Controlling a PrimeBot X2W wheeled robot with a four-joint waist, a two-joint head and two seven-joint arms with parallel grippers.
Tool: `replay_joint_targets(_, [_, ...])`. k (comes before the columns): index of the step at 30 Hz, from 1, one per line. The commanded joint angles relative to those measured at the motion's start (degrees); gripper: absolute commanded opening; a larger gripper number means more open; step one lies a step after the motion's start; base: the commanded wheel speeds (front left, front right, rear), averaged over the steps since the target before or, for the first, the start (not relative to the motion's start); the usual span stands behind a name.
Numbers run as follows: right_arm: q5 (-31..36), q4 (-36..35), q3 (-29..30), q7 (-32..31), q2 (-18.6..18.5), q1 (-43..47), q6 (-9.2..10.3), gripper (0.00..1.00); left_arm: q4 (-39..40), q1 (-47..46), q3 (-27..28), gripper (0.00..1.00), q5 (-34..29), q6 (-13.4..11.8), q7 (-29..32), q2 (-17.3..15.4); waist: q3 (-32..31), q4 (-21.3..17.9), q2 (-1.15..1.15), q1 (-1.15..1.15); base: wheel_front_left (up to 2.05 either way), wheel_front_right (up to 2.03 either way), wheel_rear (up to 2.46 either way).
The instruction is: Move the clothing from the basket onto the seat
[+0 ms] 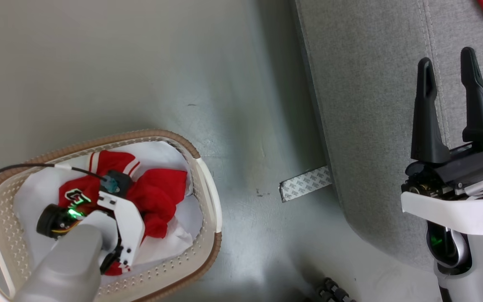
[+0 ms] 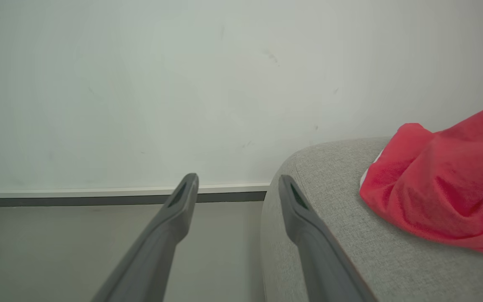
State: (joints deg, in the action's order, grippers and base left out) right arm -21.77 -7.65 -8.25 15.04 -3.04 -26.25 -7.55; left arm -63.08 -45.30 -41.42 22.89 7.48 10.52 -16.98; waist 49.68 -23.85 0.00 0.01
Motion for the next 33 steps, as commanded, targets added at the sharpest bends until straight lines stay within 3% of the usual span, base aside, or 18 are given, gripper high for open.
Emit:
replay_joint_targets(1, [-0.69,0.13,-0.11,0.19,0.18,-0.88,0.13,1.00,-1.81,0.94,-0.71,1.00,0.80,-0.06,0.61,0.48,-0.28,-0.02,0.00,-0.01,0.00,0.00,0.00])
replay_joint_targets(2, [-0.86,0.25,-0.20,0.19,0.19,-1.01,0.13,1.00,-2.08,0.89,-1.00,0.67,1.08,-0.05,0.09,0.73,-0.56,-0.02,0.00,-0.01,0.00,0.00,0.00])
replay_joint_targets(3, [-0.87,0.35,-0.26,0.19,0.20,-1.07,0.13,1.00,-2.30,0.89,-1.32,0.15,1.35,-0.05,-0.38,1.01,-0.90,0.00,0.00,-0.01,0.00,0.00,0.00])
replay_joint_targets(4, [-0.89,0.41,-0.31,0.19,0.21,-1.11,0.13,1.00,-2.44,1.01,-1.69,0.00,1.63,-0.05,-0.83,1.30,-1.37,0.03,0.00,-0.01,0.00,0.00,0.00])
replay_joint_targets(13, [0.61,1.64,0.49,0.19,0.20,0.18,0.13,1.00,-1.73,2.51,-6.47,0.00,4.97,-0.05,-5.29,2.70,-8.16,2.31,0.00,-0.01,0.00,0.00,0.00])
replay_joint_targets(23, [2.15,5.23,-0.31,0.19,-0.94,3.86,0.13,1.00,-0.20,8.80,-6.49,0.00,12.81,-0.05,-16.42,7.61,-25.17,7.83,0.00,-0.01,0.00,0.00,0.00])
replay_joint_targets(33, [1.06,8.87,-1.54,0.19,-2.56,9.44,0.13,1.00,5.13,13.44,-8.63,0.00,17.18,-0.05,-23.26,8.85,-38.55,12.95,0.00,-0.01,0.00,0.00,0.00])
